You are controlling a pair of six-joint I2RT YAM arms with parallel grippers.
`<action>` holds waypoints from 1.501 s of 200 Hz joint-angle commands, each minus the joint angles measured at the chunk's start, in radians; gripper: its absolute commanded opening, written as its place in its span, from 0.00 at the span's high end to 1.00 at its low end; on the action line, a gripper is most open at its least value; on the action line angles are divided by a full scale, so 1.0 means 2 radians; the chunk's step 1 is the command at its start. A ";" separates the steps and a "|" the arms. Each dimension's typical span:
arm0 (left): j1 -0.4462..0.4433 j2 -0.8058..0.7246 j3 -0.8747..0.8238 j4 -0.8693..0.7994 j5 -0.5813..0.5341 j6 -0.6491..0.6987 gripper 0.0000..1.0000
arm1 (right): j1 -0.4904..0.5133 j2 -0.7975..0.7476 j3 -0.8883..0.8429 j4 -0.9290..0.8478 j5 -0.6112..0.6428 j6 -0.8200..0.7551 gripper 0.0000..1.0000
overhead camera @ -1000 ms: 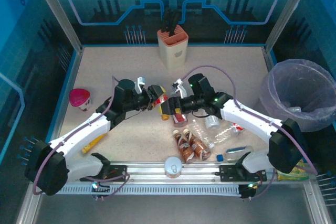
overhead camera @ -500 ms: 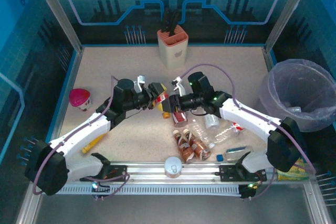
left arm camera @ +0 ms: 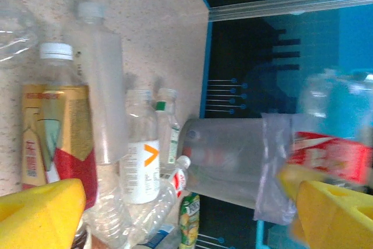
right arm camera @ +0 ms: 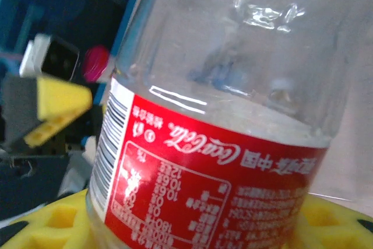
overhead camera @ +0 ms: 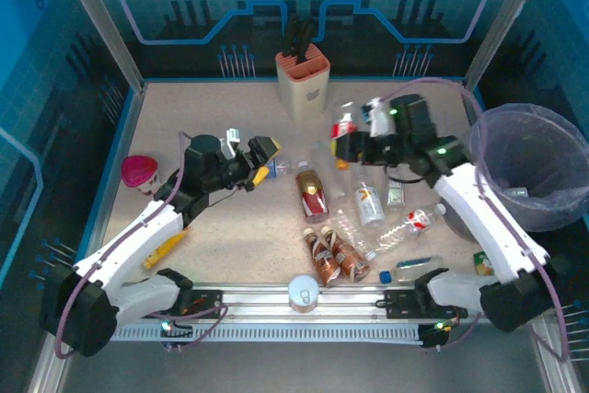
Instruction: Put the plastic bottles in the bin
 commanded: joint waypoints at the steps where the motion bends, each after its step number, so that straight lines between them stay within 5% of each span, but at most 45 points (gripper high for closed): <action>1: 0.004 0.020 0.021 -0.064 -0.017 0.027 0.06 | -0.058 -0.022 0.068 -0.154 0.097 -0.058 0.65; 16: 0.004 0.031 0.021 -0.072 -0.030 0.030 0.11 | -0.117 -0.025 0.104 -0.190 0.128 -0.076 0.71; 38: 0.004 0.049 0.022 -0.070 -0.035 0.030 0.12 | -0.236 -0.032 0.134 -0.197 0.091 -0.082 1.00; 87: 0.004 0.071 0.026 -0.085 -0.051 0.045 0.13 | -0.443 -0.012 0.176 -0.222 0.066 -0.086 1.00; 130: 0.005 0.098 0.044 -0.104 -0.059 0.054 0.14 | -0.544 0.028 0.175 -0.234 0.089 -0.083 1.00; 168: 0.005 0.119 0.050 -0.104 -0.066 0.053 0.14 | -0.557 0.059 0.139 -0.204 0.110 -0.065 1.00; 270: 0.005 0.150 0.046 -0.076 -0.071 0.050 0.14 | -0.496 0.107 0.023 -0.115 0.181 -0.040 1.00; 290: 0.005 0.158 0.049 -0.074 -0.072 0.051 0.12 | -0.490 0.122 0.015 -0.104 0.182 -0.038 0.77; 300: 0.005 0.159 0.047 -0.072 -0.077 0.049 0.11 | -0.489 0.125 0.012 -0.101 0.180 -0.037 0.53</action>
